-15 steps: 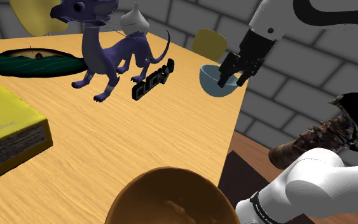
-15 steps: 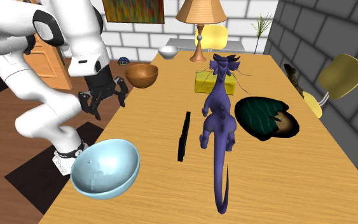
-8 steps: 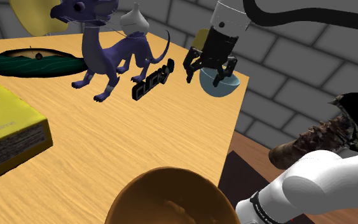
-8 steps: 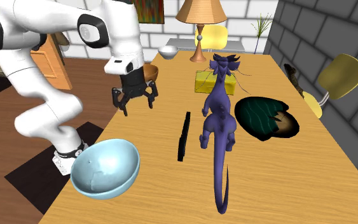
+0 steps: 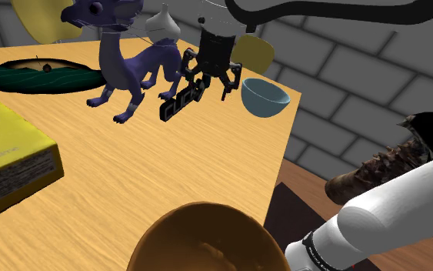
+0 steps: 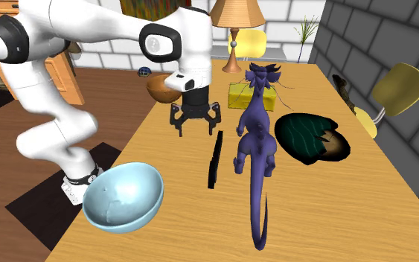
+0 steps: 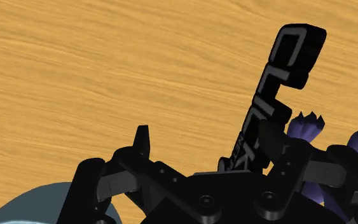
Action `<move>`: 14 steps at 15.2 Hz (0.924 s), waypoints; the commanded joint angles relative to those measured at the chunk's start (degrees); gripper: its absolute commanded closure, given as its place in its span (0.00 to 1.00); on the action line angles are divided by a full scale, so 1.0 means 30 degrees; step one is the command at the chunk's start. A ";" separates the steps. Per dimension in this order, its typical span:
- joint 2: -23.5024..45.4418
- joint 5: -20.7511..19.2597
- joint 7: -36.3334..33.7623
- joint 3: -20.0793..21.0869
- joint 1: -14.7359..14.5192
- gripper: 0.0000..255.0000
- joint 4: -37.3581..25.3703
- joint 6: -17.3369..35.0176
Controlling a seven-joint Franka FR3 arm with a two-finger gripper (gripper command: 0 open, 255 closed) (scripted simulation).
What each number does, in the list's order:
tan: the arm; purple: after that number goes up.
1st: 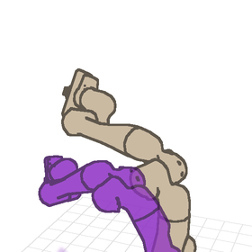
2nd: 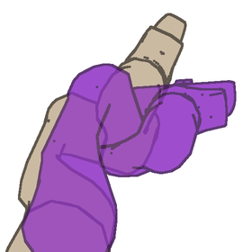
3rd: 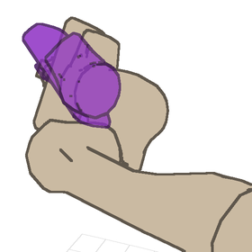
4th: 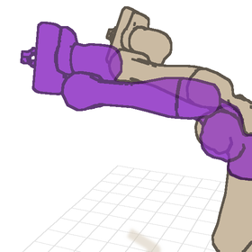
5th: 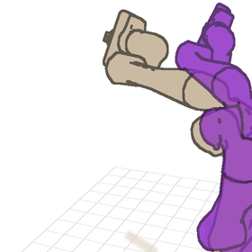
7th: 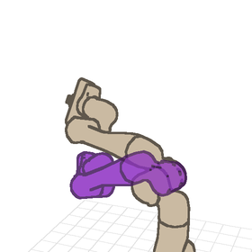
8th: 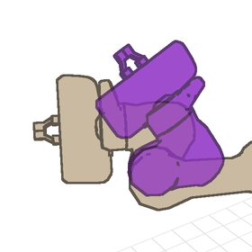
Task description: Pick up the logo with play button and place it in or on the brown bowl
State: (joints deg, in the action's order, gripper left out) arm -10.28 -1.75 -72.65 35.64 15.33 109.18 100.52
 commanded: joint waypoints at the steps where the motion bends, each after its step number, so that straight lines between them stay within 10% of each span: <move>1: 0.2110 -0.1333 -0.2980 0.0839 0.0279 0.00 -0.1722 -0.0348; 5: 0.6501 -0.4237 -0.7994 0.1381 -0.0442 0.00 -0.5663 -0.1746; 14: 0.6325 -0.4192 -0.8011 0.1075 -0.0275 0.00 -0.3582 0.0240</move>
State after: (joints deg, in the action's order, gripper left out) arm 7.30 -14.16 -96.43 38.86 14.71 97.29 100.68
